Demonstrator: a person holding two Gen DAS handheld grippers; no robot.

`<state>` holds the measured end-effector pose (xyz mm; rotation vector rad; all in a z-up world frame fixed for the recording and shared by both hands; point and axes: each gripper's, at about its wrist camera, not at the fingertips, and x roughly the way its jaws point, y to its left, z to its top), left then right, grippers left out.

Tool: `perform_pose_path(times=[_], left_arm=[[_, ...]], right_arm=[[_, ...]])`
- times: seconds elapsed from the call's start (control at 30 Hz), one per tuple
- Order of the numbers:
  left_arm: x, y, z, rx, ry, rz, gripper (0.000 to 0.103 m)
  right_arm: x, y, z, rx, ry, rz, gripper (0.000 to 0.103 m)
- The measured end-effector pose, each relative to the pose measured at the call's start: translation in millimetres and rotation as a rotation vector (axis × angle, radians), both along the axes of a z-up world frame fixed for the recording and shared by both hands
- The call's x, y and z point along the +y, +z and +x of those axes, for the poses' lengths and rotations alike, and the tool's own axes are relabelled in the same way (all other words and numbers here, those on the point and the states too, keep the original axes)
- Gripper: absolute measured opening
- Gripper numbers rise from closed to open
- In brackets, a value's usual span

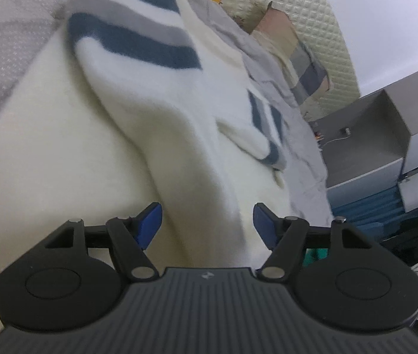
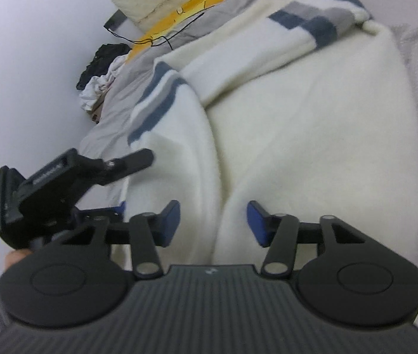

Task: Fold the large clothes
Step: 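Grasp the blanket edge with the left tool while the right tool grasps nearby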

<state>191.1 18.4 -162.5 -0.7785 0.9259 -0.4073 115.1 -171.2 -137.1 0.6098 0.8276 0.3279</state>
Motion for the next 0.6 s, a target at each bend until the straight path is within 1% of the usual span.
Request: perform_pose_path(times=[0.03, 0.07, 0.1, 0.13, 0.2, 0.27, 0.33, 0.43, 0.47, 0.53, 0.6], left_arm=[[-3.1, -2.8, 2.9, 0.002, 0.002, 0.012, 0.072], [-5.8, -5.4, 5.3, 0.002, -0.001, 0.022, 0.067], [-9.3, -7.4, 8.1, 0.001, -0.005, 0.034, 0.057], [-12.7, -8.8, 10.8, -0.002, -0.006, 0.05, 0.05], [-16.8, -10.0, 15.6, -0.018, -0.011, 0.062, 0.014], [-13.0, -7.6, 16.9, -0.024, 0.009, 0.049, 0.011], [-4.7, -0.9, 13.6, -0.055, 0.03, -0.006, 0.01], [7.0, 10.5, 6.2, -0.094, 0.052, -0.059, 0.01], [10.6, 13.3, 4.5, -0.104, 0.057, -0.074, 0.01], [16.7, 17.2, 2.8, -0.122, 0.064, -0.094, 0.01], [19.7, 18.4, 3.4, -0.122, 0.073, -0.092, 0.01]], right_arm=[[0.3, -1.4, 1.2, -0.009, 0.0, 0.024, 0.05], [0.1, -3.1, 3.1, -0.017, -0.001, 0.045, 0.05], [0.1, -3.7, 4.3, -0.026, -0.004, 0.055, 0.046], [0.2, -3.4, 6.0, -0.031, -0.005, 0.059, 0.044], [2.7, -6.1, 12.9, -0.037, -0.008, 0.059, 0.043], [4.6, -10.4, 18.3, -0.042, -0.015, 0.046, 0.044], [4.3, -16.1, 20.2, -0.034, -0.034, 0.039, 0.043], [7.3, -25.4, 26.0, 0.012, -0.028, 0.031, 0.043], [9.0, -27.0, 26.4, 0.015, -0.011, 0.039, 0.046], [12.4, -30.4, 27.8, 0.032, 0.031, 0.057, 0.048], [16.4, -35.3, 29.2, 0.057, 0.078, 0.104, 0.049]])
